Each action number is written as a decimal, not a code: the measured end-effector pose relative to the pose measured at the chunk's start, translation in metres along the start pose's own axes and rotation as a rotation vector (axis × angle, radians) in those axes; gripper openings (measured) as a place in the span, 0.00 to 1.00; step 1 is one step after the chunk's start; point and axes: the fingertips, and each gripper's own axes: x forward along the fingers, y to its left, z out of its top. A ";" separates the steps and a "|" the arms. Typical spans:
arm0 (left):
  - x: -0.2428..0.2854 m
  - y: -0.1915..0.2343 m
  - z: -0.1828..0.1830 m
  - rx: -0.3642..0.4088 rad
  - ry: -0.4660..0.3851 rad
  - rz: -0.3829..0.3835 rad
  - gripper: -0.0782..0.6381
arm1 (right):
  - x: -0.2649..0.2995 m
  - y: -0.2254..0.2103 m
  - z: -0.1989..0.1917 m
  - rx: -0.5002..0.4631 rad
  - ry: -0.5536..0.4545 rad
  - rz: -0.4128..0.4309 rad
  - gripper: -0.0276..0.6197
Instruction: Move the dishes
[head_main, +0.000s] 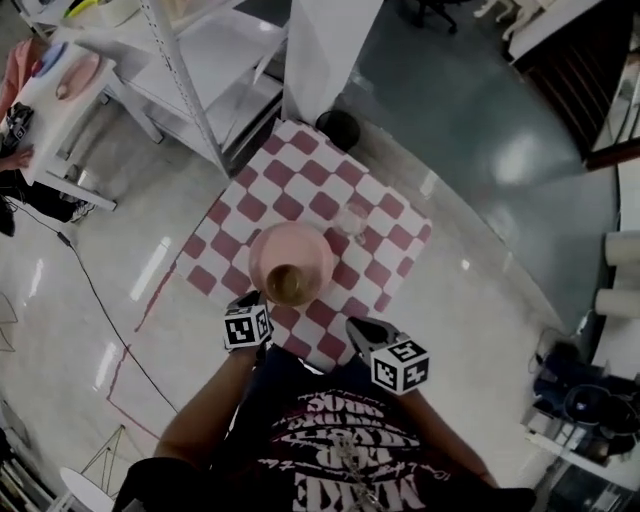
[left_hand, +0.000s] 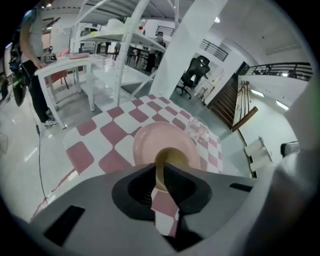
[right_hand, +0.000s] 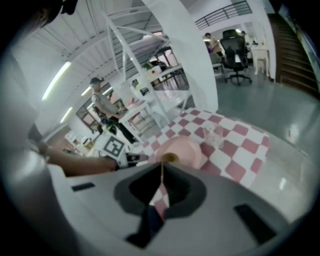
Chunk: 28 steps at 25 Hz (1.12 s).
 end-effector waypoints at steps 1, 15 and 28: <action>0.014 0.006 -0.005 0.019 0.036 -0.005 0.23 | -0.001 -0.002 -0.004 0.027 -0.001 -0.025 0.10; 0.091 0.006 -0.026 0.183 0.166 -0.068 0.16 | -0.028 -0.009 -0.032 0.133 -0.018 -0.180 0.10; 0.025 0.077 0.041 -0.059 0.020 0.015 0.16 | -0.023 0.005 -0.005 0.108 -0.071 -0.143 0.10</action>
